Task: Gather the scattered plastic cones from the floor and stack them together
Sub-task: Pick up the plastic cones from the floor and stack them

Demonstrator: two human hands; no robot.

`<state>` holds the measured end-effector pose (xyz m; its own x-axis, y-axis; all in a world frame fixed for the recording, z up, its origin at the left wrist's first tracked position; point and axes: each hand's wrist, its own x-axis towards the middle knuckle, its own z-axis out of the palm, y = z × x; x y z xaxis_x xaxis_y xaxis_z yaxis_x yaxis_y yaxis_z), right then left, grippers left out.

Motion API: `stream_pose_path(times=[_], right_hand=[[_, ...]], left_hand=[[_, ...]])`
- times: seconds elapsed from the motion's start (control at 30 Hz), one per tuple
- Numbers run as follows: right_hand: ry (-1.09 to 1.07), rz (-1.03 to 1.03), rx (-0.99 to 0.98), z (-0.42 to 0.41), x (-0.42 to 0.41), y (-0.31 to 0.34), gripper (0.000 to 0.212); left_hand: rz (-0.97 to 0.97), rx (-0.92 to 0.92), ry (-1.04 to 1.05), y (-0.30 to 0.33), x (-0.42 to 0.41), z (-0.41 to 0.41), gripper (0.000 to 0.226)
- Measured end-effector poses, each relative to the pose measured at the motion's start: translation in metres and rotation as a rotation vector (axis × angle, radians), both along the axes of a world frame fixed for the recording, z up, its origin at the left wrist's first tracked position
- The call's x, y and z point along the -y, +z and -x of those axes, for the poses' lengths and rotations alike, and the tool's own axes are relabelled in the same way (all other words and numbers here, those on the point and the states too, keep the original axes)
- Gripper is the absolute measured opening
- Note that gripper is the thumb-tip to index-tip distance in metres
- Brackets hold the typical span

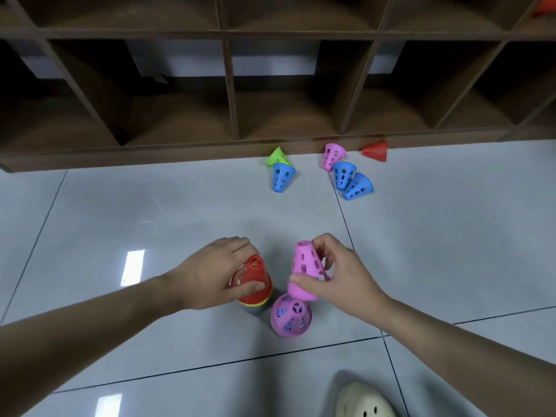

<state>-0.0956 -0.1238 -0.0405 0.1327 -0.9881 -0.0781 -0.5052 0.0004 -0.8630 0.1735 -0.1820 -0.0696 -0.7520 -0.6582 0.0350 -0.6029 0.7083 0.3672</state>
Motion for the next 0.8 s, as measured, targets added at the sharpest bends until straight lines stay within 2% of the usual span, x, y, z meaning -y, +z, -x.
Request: stream_pose_path(times=[0.17,0.27,0.37,0.47,0.63,0.8], right_hand=[[0.157,-0.029,-0.06,-0.006,-0.021,-0.005,0.05],[0.153,0.006,-0.049,-0.005,-0.023,-0.007,0.044],[0.094,0.033,-0.03,0.003,-0.017,-0.009,0.033],[-0.004,-0.026,-0.005,0.021,0.0,-0.016,0.023],[-0.298,-0.099,0.017,0.073,0.038,-0.037,0.02],[-0.418,-0.129,-0.021,0.122,0.071,-0.057,0.03]], left_hand=[[-0.08,-0.013,0.041,-0.001,-0.01,-0.008,0.037],[-0.092,-0.011,0.07,0.004,-0.01,-0.01,0.046],[-0.086,-0.04,0.109,0.01,-0.003,-0.007,0.051],[-0.079,-0.078,0.164,0.01,0.014,-0.001,0.051],[-0.161,-0.116,0.385,-0.004,0.06,0.014,0.049],[-0.252,0.002,0.45,-0.02,0.117,0.046,0.044]])
